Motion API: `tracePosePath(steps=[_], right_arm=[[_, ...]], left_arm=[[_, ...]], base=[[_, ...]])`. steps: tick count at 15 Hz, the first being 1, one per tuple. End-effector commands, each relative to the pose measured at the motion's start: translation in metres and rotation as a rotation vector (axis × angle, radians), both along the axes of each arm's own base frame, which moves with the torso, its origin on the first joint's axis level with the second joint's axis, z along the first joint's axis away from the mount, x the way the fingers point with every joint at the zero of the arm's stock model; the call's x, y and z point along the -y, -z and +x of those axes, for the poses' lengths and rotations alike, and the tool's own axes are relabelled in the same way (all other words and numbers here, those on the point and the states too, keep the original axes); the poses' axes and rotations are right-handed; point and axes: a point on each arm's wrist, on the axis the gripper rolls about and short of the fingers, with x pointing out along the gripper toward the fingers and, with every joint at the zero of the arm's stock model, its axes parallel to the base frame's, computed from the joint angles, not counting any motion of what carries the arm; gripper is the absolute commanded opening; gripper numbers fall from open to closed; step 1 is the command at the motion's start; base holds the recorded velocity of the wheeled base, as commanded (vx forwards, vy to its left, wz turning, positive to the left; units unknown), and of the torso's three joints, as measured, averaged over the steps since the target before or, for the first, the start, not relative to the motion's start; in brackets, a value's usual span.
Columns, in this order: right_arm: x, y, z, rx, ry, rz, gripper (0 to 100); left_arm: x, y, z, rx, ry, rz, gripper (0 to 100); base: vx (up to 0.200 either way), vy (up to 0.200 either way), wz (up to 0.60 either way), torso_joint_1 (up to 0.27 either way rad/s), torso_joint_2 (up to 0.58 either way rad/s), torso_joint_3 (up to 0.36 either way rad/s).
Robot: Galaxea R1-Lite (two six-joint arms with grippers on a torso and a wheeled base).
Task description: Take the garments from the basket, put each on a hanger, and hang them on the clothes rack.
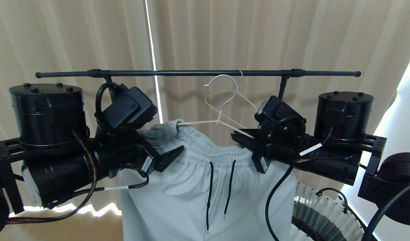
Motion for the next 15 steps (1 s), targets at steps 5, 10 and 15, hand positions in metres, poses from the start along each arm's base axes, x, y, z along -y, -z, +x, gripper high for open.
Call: tracePosePath(steps=[5, 10, 15], right_arm=[[0.022, -0.014, 0.0, 0.071, 0.066, -0.017, 0], [0.046, -0.023, -0.011, 0.097, 0.117, -0.002, 0], [0.056, -0.029, -0.025, 0.114, 0.123, 0.01, 0]], left_arm=[[-0.02, -0.007, -0.026, 0.02, 0.021, -0.054, 100], [-0.045, 0.02, -0.033, -0.078, -0.073, -0.052, 100], [-0.059, 0.049, -0.028, -0.184, -0.124, -0.011, 100]], base=[[0.0, 0.0, 0.0, 0.0, 0.0, 0.0], [0.0, 0.0, 0.0, 0.0, 0.0, 0.0], [0.0, 0.0, 0.0, 0.0, 0.0, 0.0]])
